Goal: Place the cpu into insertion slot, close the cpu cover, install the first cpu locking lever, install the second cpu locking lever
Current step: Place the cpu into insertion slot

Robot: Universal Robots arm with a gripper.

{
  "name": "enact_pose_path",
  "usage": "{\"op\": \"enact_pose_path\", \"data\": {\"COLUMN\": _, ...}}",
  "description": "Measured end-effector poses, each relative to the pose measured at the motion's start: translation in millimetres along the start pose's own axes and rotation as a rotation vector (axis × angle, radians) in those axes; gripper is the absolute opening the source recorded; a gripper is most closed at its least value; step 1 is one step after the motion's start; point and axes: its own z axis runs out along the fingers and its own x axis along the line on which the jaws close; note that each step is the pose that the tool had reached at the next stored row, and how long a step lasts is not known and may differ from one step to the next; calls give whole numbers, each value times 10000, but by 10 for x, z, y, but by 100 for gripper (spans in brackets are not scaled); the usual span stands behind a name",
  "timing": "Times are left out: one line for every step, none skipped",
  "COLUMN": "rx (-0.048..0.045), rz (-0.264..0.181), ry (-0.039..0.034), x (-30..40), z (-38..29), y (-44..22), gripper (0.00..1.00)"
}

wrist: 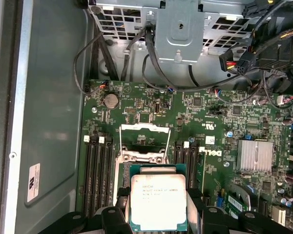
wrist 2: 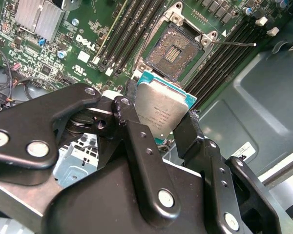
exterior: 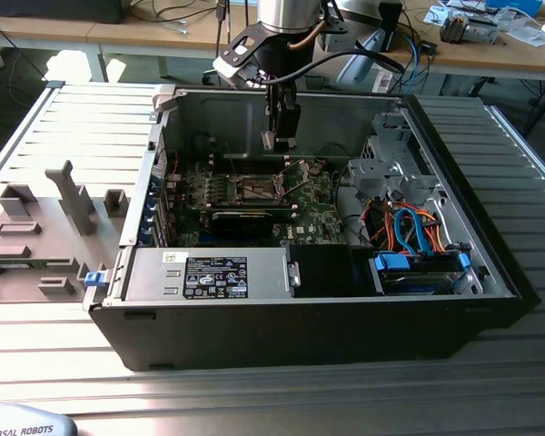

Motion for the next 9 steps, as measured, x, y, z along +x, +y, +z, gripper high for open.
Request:
{"op": "enact_pose_path", "data": {"rx": 1, "rz": 11, "ry": -1, "x": 0, "z": 0, "y": 0, "gripper": 54}}
{"op": "enact_pose_path", "data": {"rx": 1, "rz": 17, "ry": -2, "x": 0, "z": 0, "y": 0, "gripper": 54}}
{"op": "enact_pose_path", "data": {"rx": 1, "rz": 26, "ry": -3, "x": 0, "z": 0, "y": 0, "gripper": 54}}
{"op": "enact_pose_path", "data": {"rx": 1, "rz": 33, "ry": -3, "x": 0, "z": 0, "y": 0, "gripper": 54}}
{"op": "enact_pose_path", "data": {"rx": 1, "rz": 45, "ry": -4, "x": 0, "z": 0, "y": 0, "gripper": 54}}
{"op": "enact_pose_path", "data": {"rx": 1, "rz": 52, "ry": -4, "x": 0, "z": 0, "y": 0, "gripper": 54}}
{"op": "enact_pose_path", "data": {"rx": 1, "rz": 63, "ry": -3, "x": 0, "z": 0, "y": 0, "gripper": 54}}
{"op": "enact_pose_path", "data": {"rx": 2, "rz": 70, "ry": -4, "x": 0, "z": 0, "y": 0, "gripper": 54}}
{"op": "enact_pose_path", "data": {"rx": 2, "rz": 80, "ry": -4, "x": 0, "z": 0, "y": 0, "gripper": 54}}
